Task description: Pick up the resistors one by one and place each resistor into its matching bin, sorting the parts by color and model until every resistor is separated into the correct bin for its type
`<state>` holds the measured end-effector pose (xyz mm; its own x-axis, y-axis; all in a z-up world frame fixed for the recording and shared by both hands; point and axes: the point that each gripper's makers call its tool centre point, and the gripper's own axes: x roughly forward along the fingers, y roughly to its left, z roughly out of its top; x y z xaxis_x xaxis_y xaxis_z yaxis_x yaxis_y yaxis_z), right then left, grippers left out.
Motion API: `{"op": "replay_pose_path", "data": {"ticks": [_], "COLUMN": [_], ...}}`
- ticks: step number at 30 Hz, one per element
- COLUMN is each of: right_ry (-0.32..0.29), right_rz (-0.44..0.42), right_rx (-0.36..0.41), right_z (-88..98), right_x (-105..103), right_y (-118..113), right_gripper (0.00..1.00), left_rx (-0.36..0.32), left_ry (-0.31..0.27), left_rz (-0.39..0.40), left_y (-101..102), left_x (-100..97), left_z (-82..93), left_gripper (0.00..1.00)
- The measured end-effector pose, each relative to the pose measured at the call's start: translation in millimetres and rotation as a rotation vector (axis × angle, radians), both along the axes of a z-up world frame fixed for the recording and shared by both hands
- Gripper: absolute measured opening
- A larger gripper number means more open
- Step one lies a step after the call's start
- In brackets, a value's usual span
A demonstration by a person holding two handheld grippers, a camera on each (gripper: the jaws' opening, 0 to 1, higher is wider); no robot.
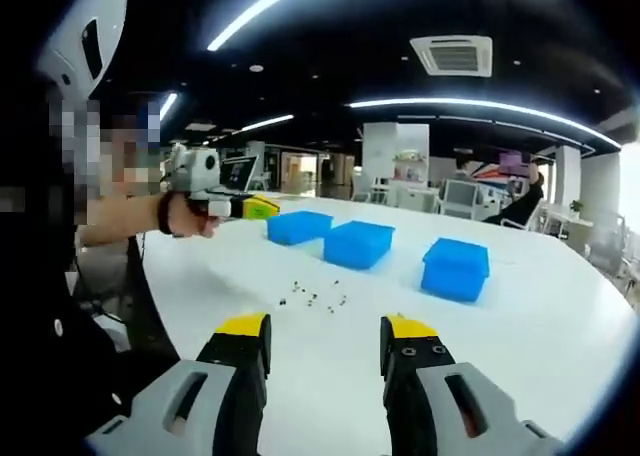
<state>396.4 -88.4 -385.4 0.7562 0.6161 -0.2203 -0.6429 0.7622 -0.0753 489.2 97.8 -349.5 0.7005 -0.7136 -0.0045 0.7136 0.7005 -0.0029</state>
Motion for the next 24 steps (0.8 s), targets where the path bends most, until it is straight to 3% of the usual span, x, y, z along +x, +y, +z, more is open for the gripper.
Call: {"op": "replay_pose_path", "data": {"ticks": [4,7,9,13,20,24], "right_ry": [-0.005,-0.009,-0.013,-0.021,-0.028,-0.033], "right_rz": [-0.004,0.001,0.002,-0.003,-0.021,-0.026], "right_rx": [0.004,0.003,0.002,0.012,0.024,0.03], "right_z": [2.6,3.3,3.8,5.6,7.1,8.7], "right_x": [-1.9,-3.6,-5.0,-8.6,-11.4,-11.0], "right_y": [0.1,0.7,0.7,-1.7,-7.8,-10.2], "right_gripper": [0.45,0.45,0.45,0.45,0.45,0.45], "left_rx": [0.072,0.053,0.046,0.068,0.05,0.062], "left_ry": [-0.084,-0.095,-0.101,-0.167,-0.144,-0.115], "left_rz": [0.116,0.126,0.146,0.246,0.315,0.352], "left_y": [3.7,-4.1,-6.8,-1.7,3.6,9.0], "left_x": [7.4,23.6,39.2,90.5,168.6,192.7], "left_z": [4.4,20.4,30.5,56.8,75.6,70.9], "left_gripper": [0.05,0.05,0.05,0.05,0.05,0.05]}}
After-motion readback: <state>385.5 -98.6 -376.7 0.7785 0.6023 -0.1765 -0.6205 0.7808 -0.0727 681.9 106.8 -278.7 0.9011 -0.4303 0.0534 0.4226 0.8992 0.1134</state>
